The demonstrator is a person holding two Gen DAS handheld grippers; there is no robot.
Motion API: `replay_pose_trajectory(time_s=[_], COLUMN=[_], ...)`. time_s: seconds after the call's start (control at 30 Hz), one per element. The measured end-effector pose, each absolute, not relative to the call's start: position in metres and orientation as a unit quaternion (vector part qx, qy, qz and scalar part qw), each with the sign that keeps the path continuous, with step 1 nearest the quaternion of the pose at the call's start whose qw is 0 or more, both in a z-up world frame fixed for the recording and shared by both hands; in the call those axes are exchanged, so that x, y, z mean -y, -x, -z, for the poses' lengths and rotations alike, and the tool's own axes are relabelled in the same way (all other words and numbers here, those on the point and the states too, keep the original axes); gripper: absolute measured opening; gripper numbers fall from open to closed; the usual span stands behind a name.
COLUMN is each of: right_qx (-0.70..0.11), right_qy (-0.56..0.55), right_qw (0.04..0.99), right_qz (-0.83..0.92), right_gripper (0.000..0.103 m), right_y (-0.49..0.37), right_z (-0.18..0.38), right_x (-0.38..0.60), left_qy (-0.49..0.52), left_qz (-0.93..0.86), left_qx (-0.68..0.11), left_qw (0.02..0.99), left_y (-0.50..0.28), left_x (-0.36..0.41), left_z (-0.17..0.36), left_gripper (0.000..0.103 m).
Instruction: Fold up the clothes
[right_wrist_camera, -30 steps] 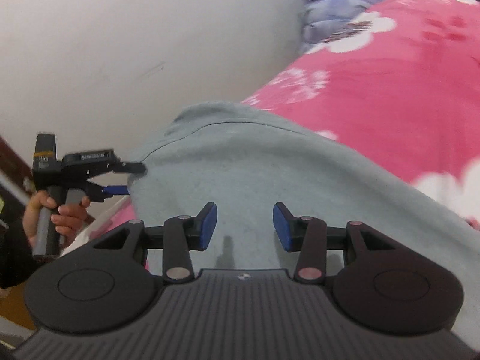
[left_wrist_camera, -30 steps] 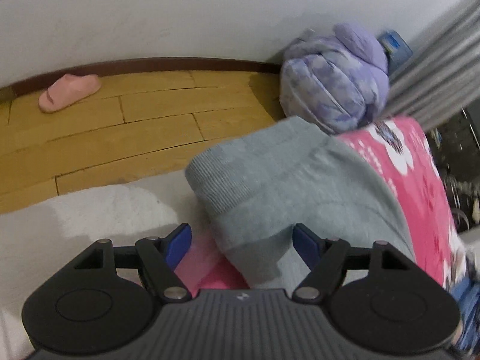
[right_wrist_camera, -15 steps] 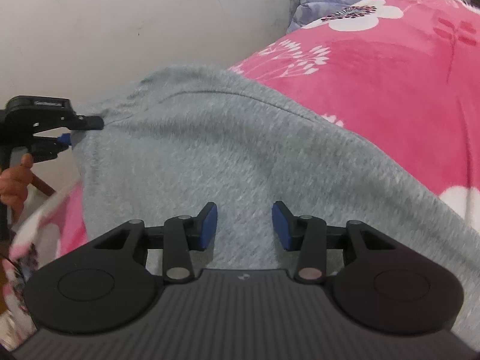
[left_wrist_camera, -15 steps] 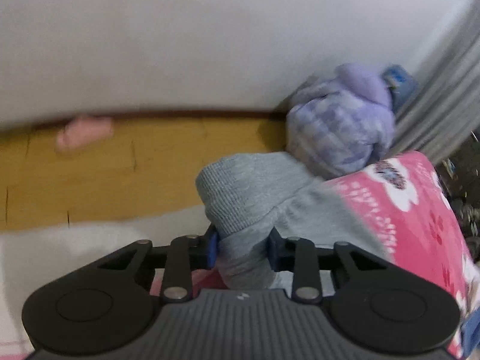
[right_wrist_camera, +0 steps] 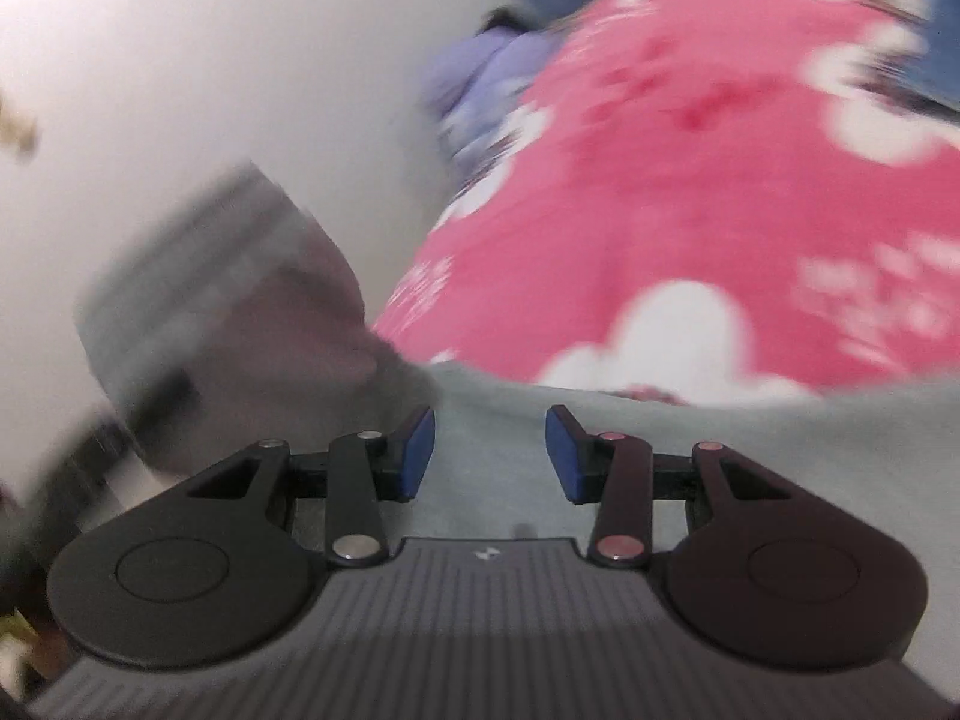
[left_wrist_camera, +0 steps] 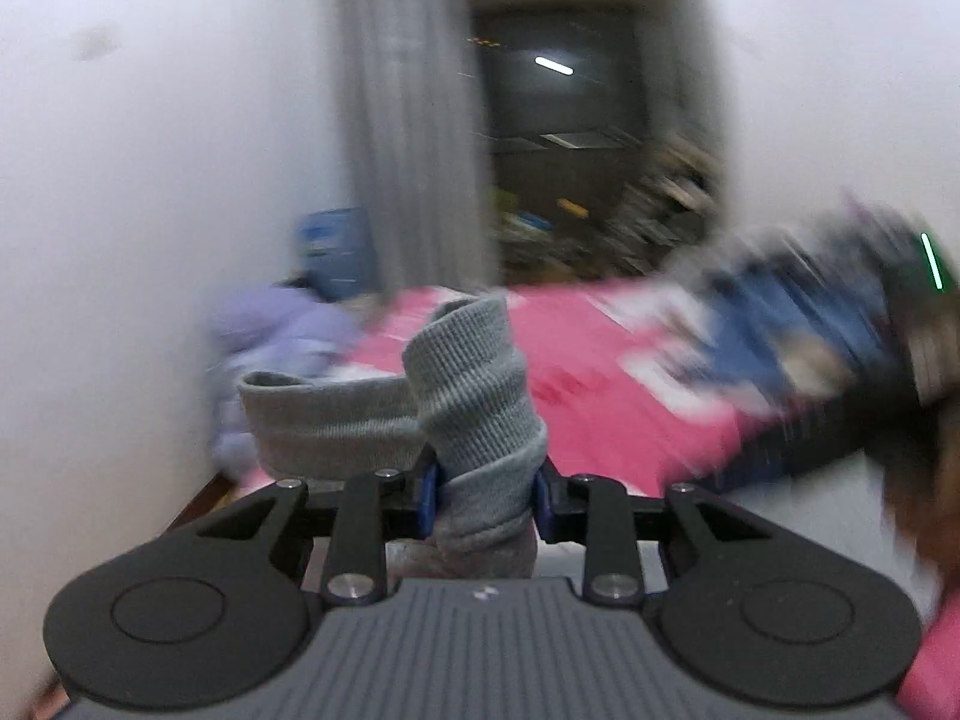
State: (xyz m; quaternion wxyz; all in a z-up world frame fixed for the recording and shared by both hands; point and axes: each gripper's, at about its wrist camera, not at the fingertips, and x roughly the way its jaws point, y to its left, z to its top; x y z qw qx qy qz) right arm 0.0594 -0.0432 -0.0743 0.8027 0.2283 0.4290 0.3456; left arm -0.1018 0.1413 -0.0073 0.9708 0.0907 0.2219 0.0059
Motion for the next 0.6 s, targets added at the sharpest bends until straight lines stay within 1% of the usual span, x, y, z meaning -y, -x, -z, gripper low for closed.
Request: replay_pose_trajectory(time_s=[0.07,0.1,0.17,0.2,0.23,0.3,0.4,0.47,0.53,0.6], right_qx=[-0.441,-0.45,-0.485,-0.499,-0.502,-0.492,-0.454,-0.441,-0.441,-0.44], right_qy=[-0.273,-0.296,-0.335,-0.357,-0.373,-0.397,-0.406,-0.387,-0.337,-0.286], right_qw=[0.797,0.791,0.772,0.758,0.751,0.746,0.758,0.764,0.774,0.781], right_qz=[-0.31,-0.29,-0.24,-0.219,-0.214,-0.21,-0.232,-0.27,-0.305,-0.338], right_gripper=[0.041,0.041,0.042,0.042,0.042,0.042,0.043,0.048,0.057,0.061], right_y=[-0.05,-0.046,-0.04,-0.035,-0.03,-0.022,-0.016,-0.022,-0.033,-0.043], right_z=[0.089,0.099,0.127,0.14,0.147,0.153,0.142,0.128,0.117,0.106], right_x=[0.082,0.1,0.125,0.135,0.139,0.145,0.14,0.124,0.098,0.073], left_qy=[-0.162,-0.204,-0.304,-0.346,-0.382,-0.402,-0.372,-0.352,-0.337,-0.322], left_qz=[0.07,0.107,0.175,0.181,0.193,0.238,0.28,0.272,0.244,0.213], left_qx=[-0.291,-0.331,-0.415,-0.407,-0.374,-0.344,-0.361,-0.371,-0.384,-0.392], left_qw=[0.94,0.915,0.84,0.826,0.822,0.815,0.808,0.815,0.824,0.835], left_y=[0.095,0.091,0.087,0.092,0.102,0.113,0.115,0.112,0.107,0.104], left_x=[-0.101,-0.082,-0.048,-0.038,-0.031,-0.031,-0.041,-0.053,-0.061,-0.075], left_z=[0.043,0.063,0.101,0.107,0.106,0.095,0.076,0.071,0.075,0.081], left_gripper=[0.035,0.042,0.043,0.046,0.049,0.065,0.066,0.066,0.066,0.066])
